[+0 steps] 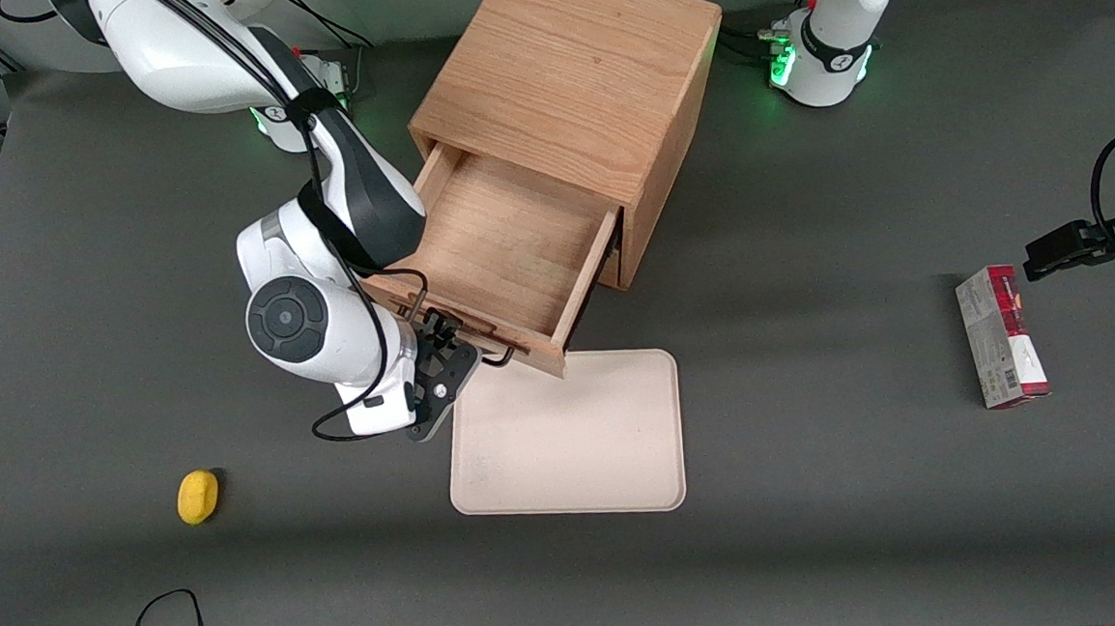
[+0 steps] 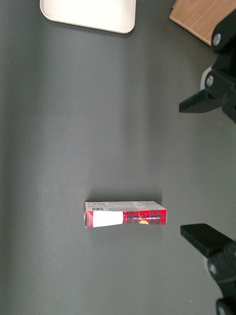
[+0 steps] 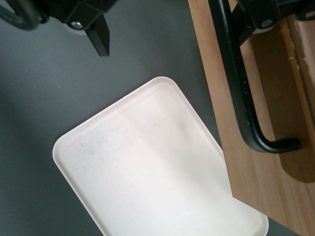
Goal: Open upper drawer
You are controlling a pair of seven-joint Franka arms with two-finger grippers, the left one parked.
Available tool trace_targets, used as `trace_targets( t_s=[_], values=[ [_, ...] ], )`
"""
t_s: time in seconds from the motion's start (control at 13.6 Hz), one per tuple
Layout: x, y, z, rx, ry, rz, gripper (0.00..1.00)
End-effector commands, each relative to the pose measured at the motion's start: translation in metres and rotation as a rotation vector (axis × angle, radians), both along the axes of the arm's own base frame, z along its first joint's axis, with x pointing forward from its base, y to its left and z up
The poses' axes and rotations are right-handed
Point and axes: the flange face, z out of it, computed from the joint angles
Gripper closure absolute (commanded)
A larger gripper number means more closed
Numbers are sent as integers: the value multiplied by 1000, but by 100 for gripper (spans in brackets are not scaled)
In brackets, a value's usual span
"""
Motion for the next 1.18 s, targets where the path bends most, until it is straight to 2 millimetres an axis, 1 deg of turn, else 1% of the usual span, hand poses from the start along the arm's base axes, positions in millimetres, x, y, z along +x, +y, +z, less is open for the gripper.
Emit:
trace_targets(
  t_s=[0.0, 0.15, 0.22, 0.37, 0.44, 0.66, 0.81, 0.88, 0.96, 1.1],
  values=[
    [20, -11, 7, 8, -26, -5, 0],
    [23, -12, 10, 10, -35, -7, 0],
    [27, -20, 10, 12, -39, -20, 0],
    [30, -25, 11, 13, -45, -28, 0],
    [33, -30, 6, 11, -39, -36, 0],
    [34, -30, 1, 10, -37, -35, 0],
    [37, -32, 3, 12, -58, -45, 0],
    [39, -35, 3, 11, -60, -54, 0],
    [43, -44, 0, 9, -57, -68, 0],
    [46, -46, -1, 14, -72, -70, 0]
  ],
)
